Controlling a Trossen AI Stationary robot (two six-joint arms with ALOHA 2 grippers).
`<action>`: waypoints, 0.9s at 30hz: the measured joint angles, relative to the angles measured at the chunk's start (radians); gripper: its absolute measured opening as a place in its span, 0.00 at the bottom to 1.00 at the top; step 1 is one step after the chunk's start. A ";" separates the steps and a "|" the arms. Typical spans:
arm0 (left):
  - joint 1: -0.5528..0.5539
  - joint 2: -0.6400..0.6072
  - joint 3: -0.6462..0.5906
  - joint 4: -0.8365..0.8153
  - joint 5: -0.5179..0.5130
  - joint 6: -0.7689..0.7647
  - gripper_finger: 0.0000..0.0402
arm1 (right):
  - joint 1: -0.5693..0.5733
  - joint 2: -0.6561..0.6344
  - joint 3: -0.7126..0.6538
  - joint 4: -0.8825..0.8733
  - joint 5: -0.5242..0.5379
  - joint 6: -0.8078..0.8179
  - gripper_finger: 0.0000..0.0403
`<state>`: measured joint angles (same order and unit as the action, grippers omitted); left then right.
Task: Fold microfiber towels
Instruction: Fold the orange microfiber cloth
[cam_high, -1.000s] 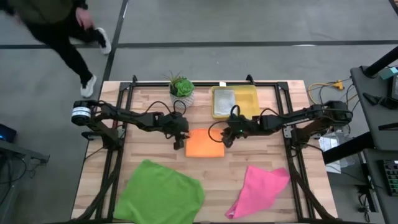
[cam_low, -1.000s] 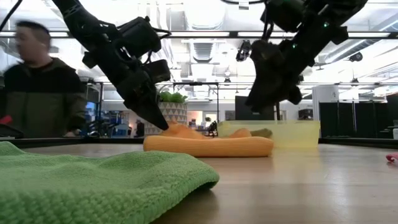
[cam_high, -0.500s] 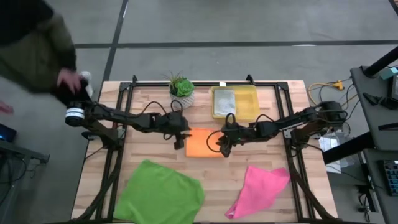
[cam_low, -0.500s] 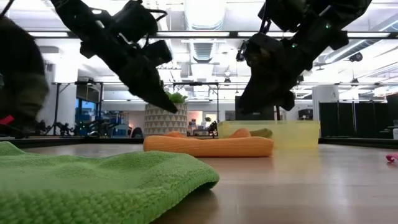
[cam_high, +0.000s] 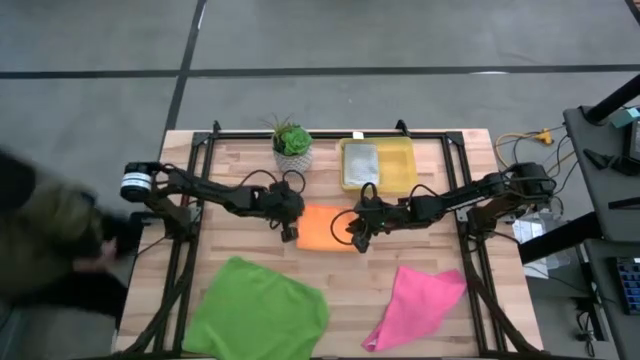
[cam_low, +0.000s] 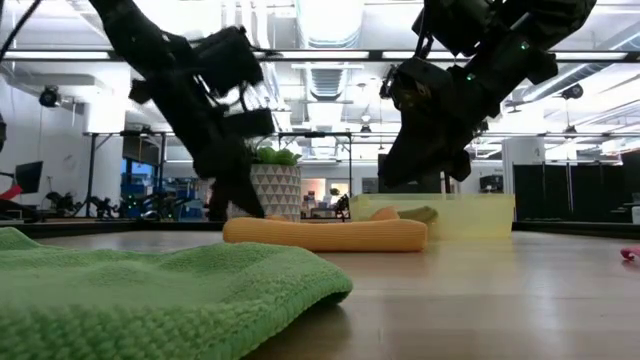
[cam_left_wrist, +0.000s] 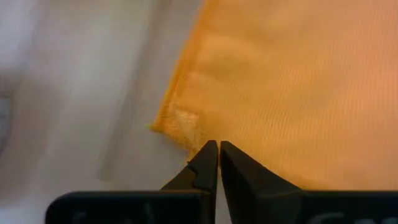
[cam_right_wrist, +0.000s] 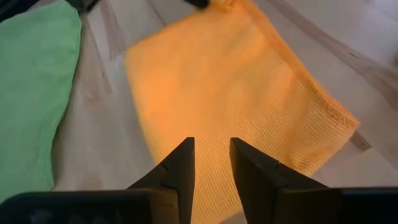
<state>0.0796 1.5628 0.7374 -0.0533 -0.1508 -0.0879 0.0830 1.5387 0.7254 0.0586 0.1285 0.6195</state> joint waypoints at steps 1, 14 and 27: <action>-0.003 -0.023 -0.001 -0.006 -0.001 -0.001 0.00 | 0.001 0.000 0.000 0.000 -0.002 0.000 0.24; -0.044 -0.088 0.000 -0.008 0.062 0.020 0.00 | 0.020 0.017 0.000 0.001 0.002 0.020 0.23; -0.151 0.062 0.033 -0.072 0.141 -0.079 0.00 | 0.034 0.200 0.055 -0.079 0.078 0.145 0.03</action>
<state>-0.0712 1.6247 0.7704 -0.1252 -0.0098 -0.1666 0.1168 1.7386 0.7800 -0.0203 0.2062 0.7641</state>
